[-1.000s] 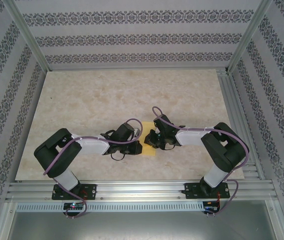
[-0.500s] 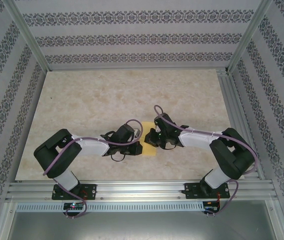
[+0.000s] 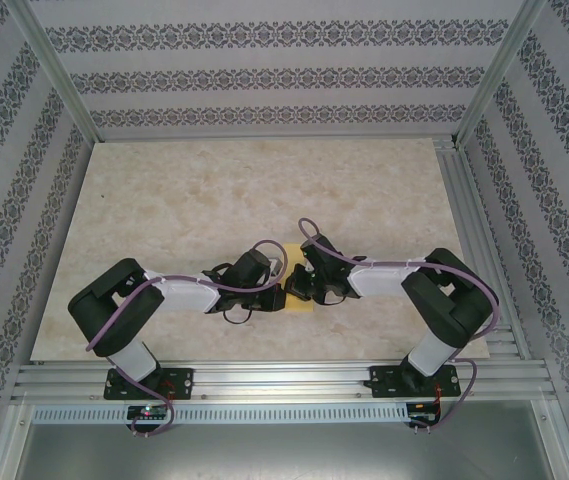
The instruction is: Fold a paper plane with a square sheet of paper (fold left side to right side)
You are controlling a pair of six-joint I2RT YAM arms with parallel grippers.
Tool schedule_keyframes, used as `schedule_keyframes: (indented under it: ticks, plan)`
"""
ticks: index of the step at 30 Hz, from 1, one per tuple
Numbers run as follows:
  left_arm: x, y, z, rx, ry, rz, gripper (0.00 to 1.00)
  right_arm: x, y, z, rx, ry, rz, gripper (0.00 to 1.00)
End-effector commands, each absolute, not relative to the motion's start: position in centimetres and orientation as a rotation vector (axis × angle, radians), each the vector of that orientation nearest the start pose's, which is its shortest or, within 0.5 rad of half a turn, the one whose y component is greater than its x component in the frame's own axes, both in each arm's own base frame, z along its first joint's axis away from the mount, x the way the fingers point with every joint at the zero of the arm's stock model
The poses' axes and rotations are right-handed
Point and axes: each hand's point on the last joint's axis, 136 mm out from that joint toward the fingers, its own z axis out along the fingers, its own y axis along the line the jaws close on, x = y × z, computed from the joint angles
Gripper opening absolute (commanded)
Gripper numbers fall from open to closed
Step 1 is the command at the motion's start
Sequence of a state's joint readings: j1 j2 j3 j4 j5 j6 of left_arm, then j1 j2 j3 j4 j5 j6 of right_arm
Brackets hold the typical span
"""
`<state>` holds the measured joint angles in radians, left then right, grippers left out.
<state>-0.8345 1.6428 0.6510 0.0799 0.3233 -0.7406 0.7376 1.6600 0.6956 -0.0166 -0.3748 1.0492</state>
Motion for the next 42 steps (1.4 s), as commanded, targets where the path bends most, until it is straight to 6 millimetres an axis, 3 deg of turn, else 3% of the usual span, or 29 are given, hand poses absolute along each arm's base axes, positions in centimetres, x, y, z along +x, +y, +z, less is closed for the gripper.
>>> schedule_keyframes:
  ticks: [1,7,13,24,36,39,42]
  plan:
    - [19.2,-30.0,0.0,0.285,2.802,-0.9,0.12,21.8,28.3,0.2,0.271,2.904,0.982,0.05]
    - [19.1,-29.8,-0.1,0.282,2.809,-0.888,0.11,21.7,26.4,-0.9,0.261,2.93,0.898,0.05]
    - [18.9,-29.7,-0.4,0.282,2.819,-0.885,0.11,23.3,24.6,-1.1,0.129,2.885,0.767,0.05]
    - [18.6,-29.3,-0.7,0.275,2.83,-0.872,0.1,24.5,23.0,-0.6,0.082,2.804,0.773,0.06]
    - [18.5,-29.3,-0.7,0.274,2.828,-0.873,0.1,26.5,19.0,-0.4,0.147,2.758,0.729,0.06]
    - [18.5,-29.5,-0.5,0.28,2.822,-0.879,0.1,27.1,18.1,0.3,0.16,2.752,0.718,0.06]
    - [18.6,-29.7,-0.3,0.281,2.813,-0.887,0.1,27.4,17.8,2.2,0.151,2.717,0.72,0.07]
